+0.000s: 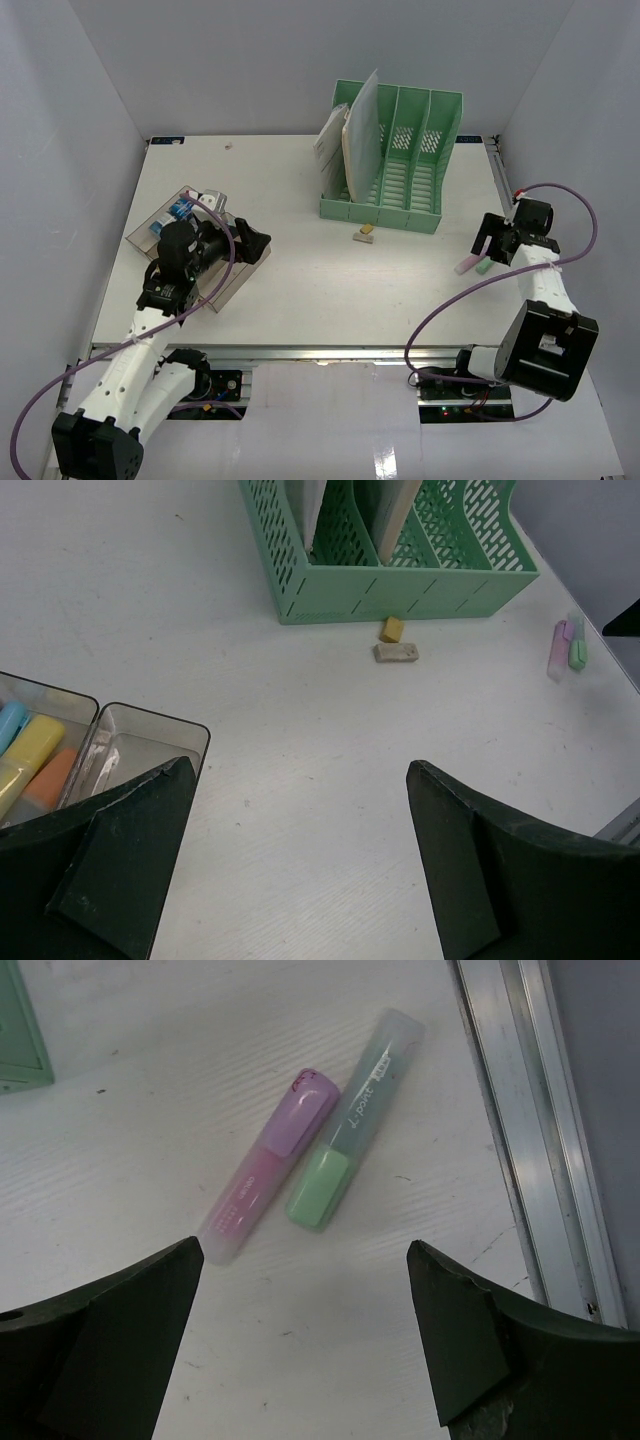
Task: Organize the desk
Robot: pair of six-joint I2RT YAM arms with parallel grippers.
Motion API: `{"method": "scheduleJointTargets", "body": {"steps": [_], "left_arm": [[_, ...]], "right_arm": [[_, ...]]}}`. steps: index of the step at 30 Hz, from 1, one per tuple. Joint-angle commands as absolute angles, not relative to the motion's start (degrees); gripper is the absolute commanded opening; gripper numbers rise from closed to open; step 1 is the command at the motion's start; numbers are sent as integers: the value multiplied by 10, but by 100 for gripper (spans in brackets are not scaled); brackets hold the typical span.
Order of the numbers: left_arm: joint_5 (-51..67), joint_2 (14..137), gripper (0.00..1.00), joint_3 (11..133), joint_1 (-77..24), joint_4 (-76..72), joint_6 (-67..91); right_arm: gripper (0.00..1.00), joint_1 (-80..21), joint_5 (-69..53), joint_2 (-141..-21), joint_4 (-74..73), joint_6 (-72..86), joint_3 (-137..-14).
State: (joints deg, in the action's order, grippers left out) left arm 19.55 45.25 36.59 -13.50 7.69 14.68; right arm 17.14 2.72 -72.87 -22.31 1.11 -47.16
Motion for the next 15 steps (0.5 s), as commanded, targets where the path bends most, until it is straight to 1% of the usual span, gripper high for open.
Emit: {"method": "scheduleJointTargets", "body": {"steps": [1, 7, 9, 12, 15], "left_arm": [[200, 432, 98, 360, -134, 76, 147], [210, 433, 98, 359, -134, 72, 147], [215, 435, 98, 356, -134, 68, 148], [219, 436, 98, 356, -134, 65, 149], [222, 438, 98, 353, -134, 62, 149]], "right_arm": [[83, 187, 53, -758, -185, 36, -484], [77, 197, 67, -798, -150, 31, -475], [76, 198, 71, -817, -141, 31, -478], [71, 198, 69, -849, -126, 27, -484], [69, 198, 65, -881, -120, 28, -496]]}}
